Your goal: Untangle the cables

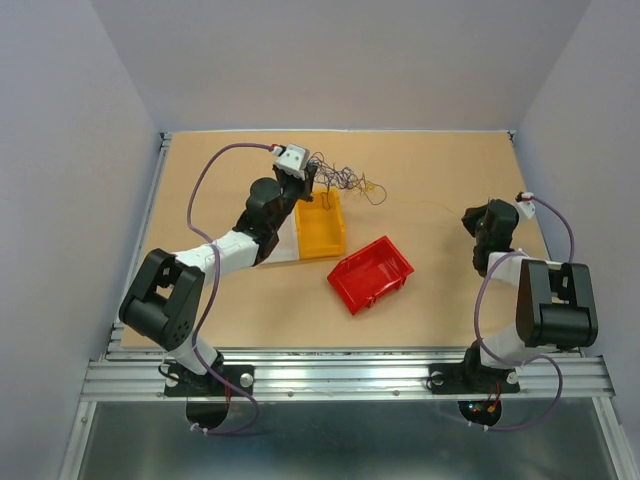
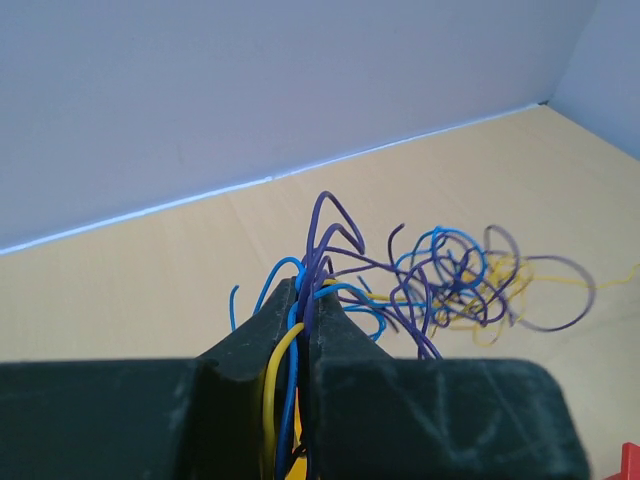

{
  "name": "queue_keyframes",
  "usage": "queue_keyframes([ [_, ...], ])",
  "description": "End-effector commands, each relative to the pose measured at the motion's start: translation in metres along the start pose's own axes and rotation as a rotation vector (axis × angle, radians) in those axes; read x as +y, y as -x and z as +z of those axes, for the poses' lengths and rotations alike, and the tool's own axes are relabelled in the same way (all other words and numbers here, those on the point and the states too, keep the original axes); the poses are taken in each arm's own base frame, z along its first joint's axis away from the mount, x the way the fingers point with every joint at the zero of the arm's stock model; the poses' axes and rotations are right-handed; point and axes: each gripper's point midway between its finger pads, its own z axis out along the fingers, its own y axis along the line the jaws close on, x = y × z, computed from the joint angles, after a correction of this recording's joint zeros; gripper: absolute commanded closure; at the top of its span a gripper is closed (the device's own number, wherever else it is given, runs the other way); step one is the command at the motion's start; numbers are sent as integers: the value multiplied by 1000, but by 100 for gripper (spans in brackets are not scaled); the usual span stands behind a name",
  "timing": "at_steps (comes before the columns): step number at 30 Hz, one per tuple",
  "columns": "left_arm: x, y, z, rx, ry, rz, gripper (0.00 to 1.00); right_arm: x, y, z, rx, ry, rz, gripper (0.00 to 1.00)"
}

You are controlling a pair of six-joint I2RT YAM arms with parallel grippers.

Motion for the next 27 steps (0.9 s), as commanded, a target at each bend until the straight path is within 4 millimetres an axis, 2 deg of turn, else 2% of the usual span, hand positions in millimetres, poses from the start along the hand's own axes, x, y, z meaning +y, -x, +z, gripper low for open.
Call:
queue_keyframes([
  [1,-26,44,-5,-134,-149,6,100,69,11,-25,6,347,-31,82],
  [2,-30,44,-5,-133,-170,4,100,78,10,-31,14,402,-34,71],
  [4,-35,43,-5,-128,-199,1,100,94,3,-48,31,536,-70,32],
  [5,-37,42,-6,-125,-211,5,100,115,1,-65,50,677,-97,11],
  [7,-42,43,-6,-126,-241,11,100,135,-5,-85,74,828,-163,7],
  [8,-50,42,-7,-121,-285,11,100,161,-15,-117,95,1021,-235,6],
  [12,-59,40,-8,-113,-328,12,100,186,-30,-140,112,1153,-316,6],
  [14,-63,40,-9,-112,-345,13,100,202,-45,-155,131,1237,-364,8],
  [18,-67,40,-10,-107,-365,11,100,221,-74,-179,169,1374,-452,12],
  [22,-71,40,-10,-106,-379,10,100,234,-92,-191,201,1436,-491,12],
  [27,-75,39,-12,-101,-393,7,100,246,-104,-185,212,1423,-495,11],
])
